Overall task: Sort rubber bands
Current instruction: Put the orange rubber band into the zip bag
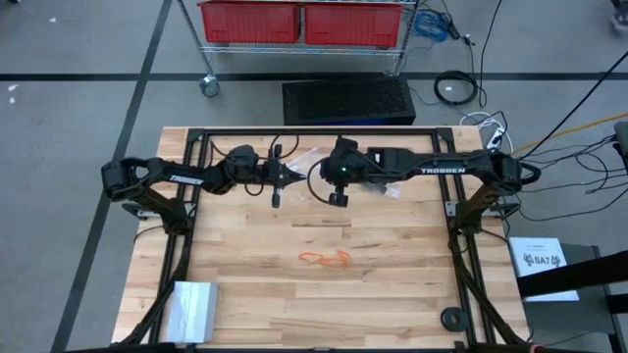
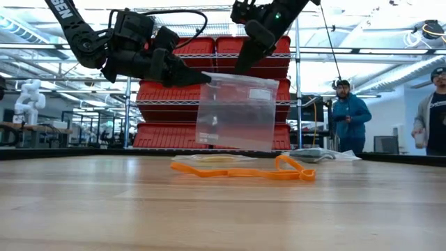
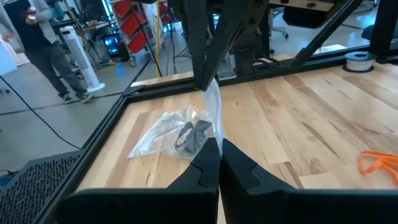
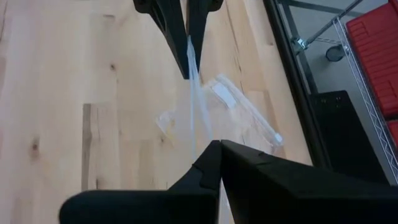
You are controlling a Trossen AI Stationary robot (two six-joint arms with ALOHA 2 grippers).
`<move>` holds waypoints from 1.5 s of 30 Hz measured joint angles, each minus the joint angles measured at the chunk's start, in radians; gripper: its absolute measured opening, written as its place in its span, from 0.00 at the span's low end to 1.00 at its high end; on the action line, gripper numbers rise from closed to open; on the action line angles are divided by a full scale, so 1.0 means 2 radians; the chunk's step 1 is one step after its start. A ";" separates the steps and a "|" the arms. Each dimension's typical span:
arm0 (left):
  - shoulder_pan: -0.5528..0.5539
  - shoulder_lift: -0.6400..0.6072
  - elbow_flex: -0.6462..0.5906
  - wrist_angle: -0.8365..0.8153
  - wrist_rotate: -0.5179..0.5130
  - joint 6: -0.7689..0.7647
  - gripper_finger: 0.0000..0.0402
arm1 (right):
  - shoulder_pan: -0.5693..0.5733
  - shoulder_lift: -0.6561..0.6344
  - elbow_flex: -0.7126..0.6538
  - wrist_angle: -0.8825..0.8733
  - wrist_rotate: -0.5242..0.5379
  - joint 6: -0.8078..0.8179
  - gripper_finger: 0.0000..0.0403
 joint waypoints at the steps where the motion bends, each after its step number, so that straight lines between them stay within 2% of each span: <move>1: 0.000 0.000 0.000 0.000 0.000 0.000 0.00 | 0.000 0.000 0.000 -0.001 0.000 0.000 0.00; 10: 0.000 0.000 0.000 -0.002 -0.003 -0.001 0.00 | 0.001 0.005 0.000 -0.006 -0.025 0.016 0.00; 21: 0.000 0.000 0.000 -0.002 -0.004 -0.002 0.00 | -0.013 0.034 0.001 -0.005 -0.030 0.023 0.00; 26: 0.000 0.000 0.000 -0.003 -0.004 -0.002 0.00 | -0.031 0.060 0.001 0.009 -0.086 0.033 0.01; 31: 0.000 0.000 0.000 -0.005 -0.004 -0.002 0.00 | -0.033 0.069 0.001 0.017 -0.091 0.029 0.12; 35: 0.000 0.000 0.000 -0.006 -0.004 -0.003 0.00 | -0.033 0.069 0.001 0.069 -0.092 0.061 0.27; 38: -0.001 0.000 0.000 -0.006 -0.004 -0.003 0.00 | -0.034 0.073 0.001 0.094 -0.094 0.067 0.33; 41: -0.001 0.000 0.000 -0.009 -0.004 -0.002 0.00 | -0.035 0.087 0.001 0.088 -0.108 0.080 0.29; 45: -0.001 0.000 0.000 -0.012 -0.004 -0.002 0.00 | -0.032 0.101 0.000 0.062 -0.139 0.086 0.10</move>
